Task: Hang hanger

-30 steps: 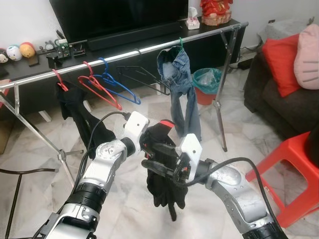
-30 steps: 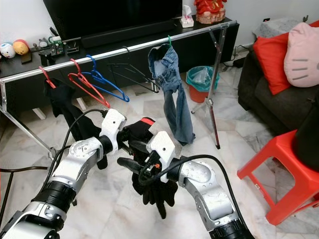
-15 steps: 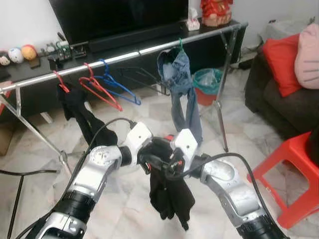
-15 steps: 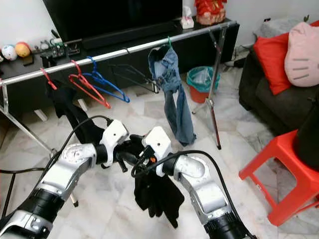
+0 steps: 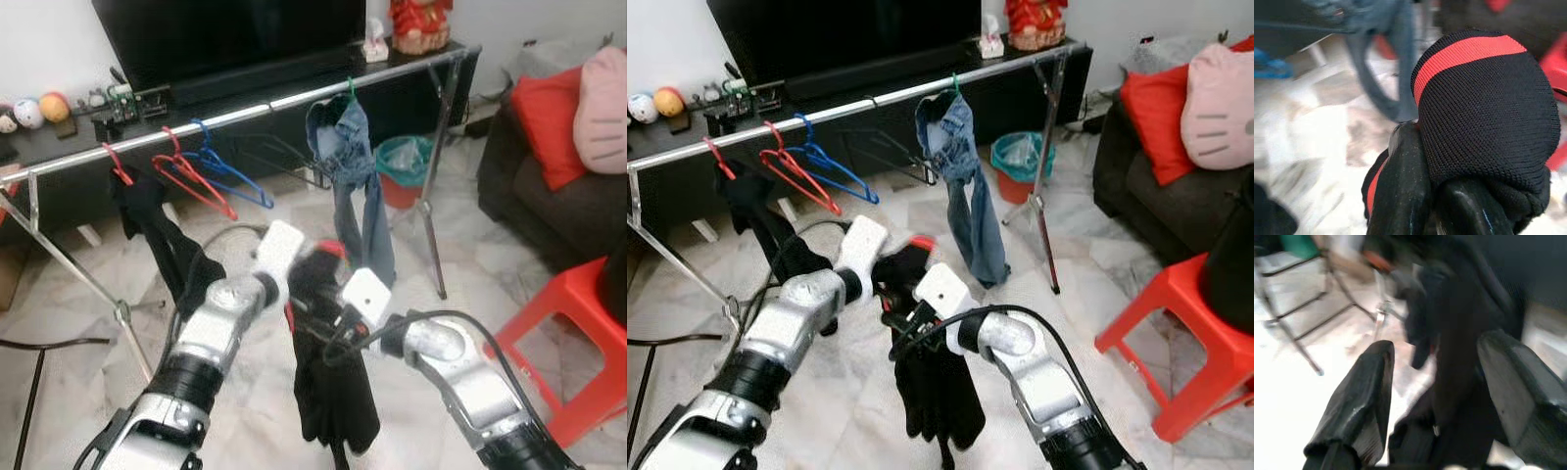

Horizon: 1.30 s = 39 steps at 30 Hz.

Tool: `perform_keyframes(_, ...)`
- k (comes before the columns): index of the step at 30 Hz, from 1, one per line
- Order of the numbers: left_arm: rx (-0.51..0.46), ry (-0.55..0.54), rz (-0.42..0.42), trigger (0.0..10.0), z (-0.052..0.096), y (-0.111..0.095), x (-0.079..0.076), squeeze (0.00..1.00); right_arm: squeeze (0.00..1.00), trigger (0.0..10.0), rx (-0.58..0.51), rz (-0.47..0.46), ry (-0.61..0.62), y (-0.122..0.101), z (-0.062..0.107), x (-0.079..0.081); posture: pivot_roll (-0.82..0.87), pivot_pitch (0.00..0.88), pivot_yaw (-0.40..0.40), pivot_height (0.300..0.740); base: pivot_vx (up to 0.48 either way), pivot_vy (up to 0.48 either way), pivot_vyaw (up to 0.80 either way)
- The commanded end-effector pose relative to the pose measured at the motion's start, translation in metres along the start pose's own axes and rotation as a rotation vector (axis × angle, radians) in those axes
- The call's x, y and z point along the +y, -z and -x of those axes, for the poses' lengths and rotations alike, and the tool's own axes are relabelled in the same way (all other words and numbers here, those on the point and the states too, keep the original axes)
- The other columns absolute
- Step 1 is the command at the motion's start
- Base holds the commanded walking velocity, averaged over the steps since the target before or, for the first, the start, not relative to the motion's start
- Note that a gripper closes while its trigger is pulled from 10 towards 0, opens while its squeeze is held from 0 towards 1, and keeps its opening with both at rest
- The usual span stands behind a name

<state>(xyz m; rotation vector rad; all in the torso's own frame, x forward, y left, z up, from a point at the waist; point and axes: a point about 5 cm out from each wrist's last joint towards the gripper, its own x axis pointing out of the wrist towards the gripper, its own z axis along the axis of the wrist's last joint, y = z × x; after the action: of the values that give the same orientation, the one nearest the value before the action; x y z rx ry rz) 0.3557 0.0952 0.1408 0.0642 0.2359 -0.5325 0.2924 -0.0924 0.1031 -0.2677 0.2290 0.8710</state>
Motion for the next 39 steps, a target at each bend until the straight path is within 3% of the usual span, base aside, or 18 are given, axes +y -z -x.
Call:
perform_keyframes(1, 0.037, -0.041, 0.047, 10.0, 0.001, 0.006, 0.006, 0.0, 0.0, 10.0, -0.015, -0.004, 0.029, -0.004, -0.003, -0.002, 0.1, 0.028, 0.132, 0.74, 0.0, 0.0, 0.0)
perform_keyframes(3, 0.044, -0.098, 0.079, 10.0, 0.0, 0.007, 0.012, 0.0, 0.0, 10.0, -0.031, 0.019, 0.069, -0.007, -0.004, -0.005, 0.1, 0.032, 0.133, 0.74, 0.0, 0.0, 0.0)
perform_keyframes(4, 0.057, -0.127, 0.108, 10.0, 0.0, 0.008, 0.015, 0.0, 0.0, 10.0, -0.032, 0.035, 0.128, -0.008, -0.006, -0.01, 0.1, 0.032, 0.132, 0.74, 0.0, 0.0, 0.0)
perform_keyframes(5, 0.071, -0.141, 0.155, 10.0, 0.0, 0.007, 0.017, 0.0, 0.0, 10.0, -0.019, 0.107, 0.256, -0.01, -0.008, -0.02, 0.1, 0.035, 0.131, 0.74, 0.0, 0.0, 0.0)
perform_keyframes(9, 0.087, -0.096, 0.205, 10.0, -0.001, 0.002, 0.011, 0.0, 0.0, 10.0, 0.003, 0.241, 0.455, -0.008, -0.011, -0.034, 0.11, 0.036, 0.128, 0.74, 0.0, 0.0, 0.0)
perform_keyframes(11, 0.098, -0.08, 0.214, 10.0, -0.001, 0.002, 0.009, 0.0, 0.0, 10.0, -0.033, 0.192, 0.471, -0.006, -0.013, -0.032, 0.12, 0.037, 0.127, 0.74, 0.0, 0.0, 0.0)
perform_keyframes(14, 0.106, -0.077, 0.267, 10.0, -0.002, 0.003, 0.007, 0.0, 0.0, 10.0, -0.07, 0.115, 0.476, -0.004, -0.015, -0.029, 0.12, 0.038, 0.127, 0.74, 0.0, 0.0, 0.0)
perform_keyframes(15, 0.128, -0.084, 0.29, 10.0, -0.004, 0.002, 0.005, 0.0, 0.0, 10.0, -0.091, 0.025, 0.467, 0.001, -0.017, -0.025, 0.12, 0.038, 0.128, 0.74, 0.0, 0.0, 0.0)
perform_keyframes(16, 0.128, -0.084, 0.29, 10.0, -0.004, 0.002, 0.005, 0.0, 0.0, 10.0, -0.091, 0.025, 0.467, 0.001, -0.017, -0.025, 0.12, 0.038, 0.128, 0.74, 0.0, 0.0, 0.0)
perform_keyframes(17, 0.15, -0.083, 0.278, 10.0, -0.006, 0.002, 0.004, 0.0, 0.0, 10.0, -0.118, -0.053, 0.464, 0.006, -0.015, -0.024, 0.12, 0.041, 0.13, 0.74, 0.0, 0.0, 0.0)
perform_keyframes(19, 0.156, -0.082, 0.274, 10.0, -0.006, 0.002, 0.004, 0.0, 0.0, 10.0, -0.128, -0.074, 0.46, 0.007, -0.014, -0.023, 0.12, 0.041, 0.13, 0.74, 0.0, 0.0, 0.0)
perform_keyframes(23, 0.134, -0.032, 0.296, 10.0, -0.013, -0.01, -0.009, 0.0, 0.0, 10.0, -0.321, -0.23, 0.345, -0.017, -0.01, -0.013, 0.11, 0.039, 0.131, 0.74, 0.0, 0.0, 0.0)
perform_keyframes(32, 0.086, 0.035, 0.302, 10.0, -0.018, -0.031, -0.029, 0.0, 0.0, 10.0, -0.349, -0.214, 0.144, -0.025, -0.01, 0.006, 0.11, 0.033, 0.128, 0.74, 0.0, 0.0, 0.0)
perform_keyframes(36, 0.053, 0.035, 0.317, 10.0, -0.018, -0.041, -0.029, 0.0, 0.0, 10.0, -0.301, -0.18, 0.131, -0.022, -0.008, 0.006, 0.11, 0.033, 0.127, 0.74, 0.0, 0.0, 0.0)
perform_keyframes(38, 0.025, 0.023, 0.324, 10.0, -0.018, -0.049, -0.027, 0.0, 0.0, 10.0, -0.227, -0.091, 0.2, -0.016, -0.004, 0.003, 0.11, 0.033, 0.128, 0.74, 0.0, 0.0, 0.0)
perform_keyframes(39, 0.025, 0.023, 0.324, 10.0, -0.018, -0.049, -0.027, 0.0, 0.0, 10.0, -0.227, -0.091, 0.2, -0.016, -0.004, 0.003, 0.11, 0.033, 0.128, 0.74, 0.0, 0.0, 0.0)
